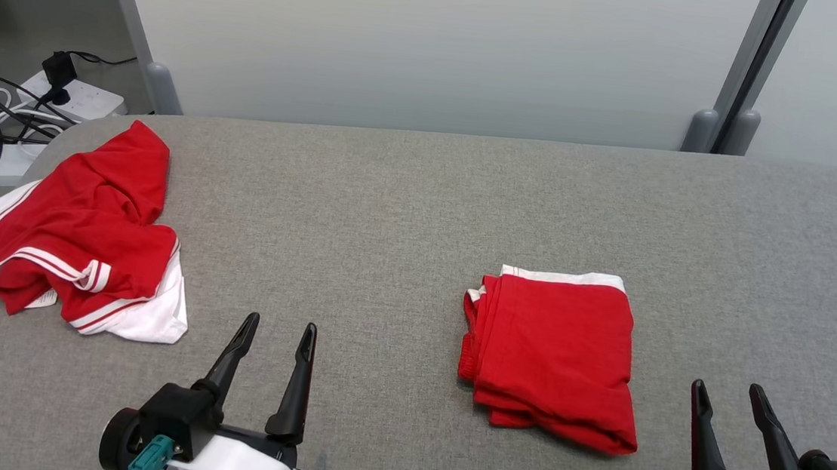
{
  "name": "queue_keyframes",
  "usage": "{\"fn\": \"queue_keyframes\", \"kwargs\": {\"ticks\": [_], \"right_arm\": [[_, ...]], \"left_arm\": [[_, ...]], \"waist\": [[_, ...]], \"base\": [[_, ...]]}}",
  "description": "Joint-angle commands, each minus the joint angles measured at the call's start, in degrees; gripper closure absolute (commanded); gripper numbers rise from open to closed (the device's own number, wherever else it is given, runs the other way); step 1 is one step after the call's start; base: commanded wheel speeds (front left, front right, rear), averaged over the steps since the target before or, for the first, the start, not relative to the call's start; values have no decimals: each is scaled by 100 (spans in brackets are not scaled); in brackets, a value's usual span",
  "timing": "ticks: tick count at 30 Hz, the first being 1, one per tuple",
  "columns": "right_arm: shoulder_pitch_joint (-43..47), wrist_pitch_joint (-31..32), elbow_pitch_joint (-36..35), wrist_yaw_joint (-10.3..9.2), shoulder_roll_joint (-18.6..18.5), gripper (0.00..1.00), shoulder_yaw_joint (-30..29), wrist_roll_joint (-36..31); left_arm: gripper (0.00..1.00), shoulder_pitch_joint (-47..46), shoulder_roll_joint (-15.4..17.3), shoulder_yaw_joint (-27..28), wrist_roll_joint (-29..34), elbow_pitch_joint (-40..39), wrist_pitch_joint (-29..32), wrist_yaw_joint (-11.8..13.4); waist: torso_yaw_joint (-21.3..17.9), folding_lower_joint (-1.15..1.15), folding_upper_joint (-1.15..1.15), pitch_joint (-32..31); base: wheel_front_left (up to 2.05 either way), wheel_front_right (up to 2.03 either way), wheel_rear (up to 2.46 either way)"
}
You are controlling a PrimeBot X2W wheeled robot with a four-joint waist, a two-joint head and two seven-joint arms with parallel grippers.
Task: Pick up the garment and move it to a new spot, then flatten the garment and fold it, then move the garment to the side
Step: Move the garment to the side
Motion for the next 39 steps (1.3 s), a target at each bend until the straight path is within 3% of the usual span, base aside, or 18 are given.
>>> {"fn": "queue_keyframes", "kwargs": {"ticks": [1,6,12,30,39], "right_arm": [[-54,-78,-180,19,-103,0,123,27],[-128,-78,-13,19,-92,0,201,403],[-798,22,916,19,-240,0,588,1404],[-2714,1317,2294,19,-1595,0,1968,3861],[-3087,1595,2795,19,-1717,0,2311,4612]], "left_arm": [[0,-115,14,208,67,-123,-59,-16],[0,-131,14,183,68,-98,-59,-11],[0,-229,14,94,93,-66,-59,-10],[0,-785,14,-180,121,-95,-59,-2],[0,-981,14,-234,133,-107,-59,18]], "waist": [[5,0,0,0],[24,0,0,30],[100,0,0,189],[677,0,0,1133],[818,0,0,1364]], "base": [[0,0,0],[0,0,0],[0,0,0],[0,0,0],[0,0,0]]}}
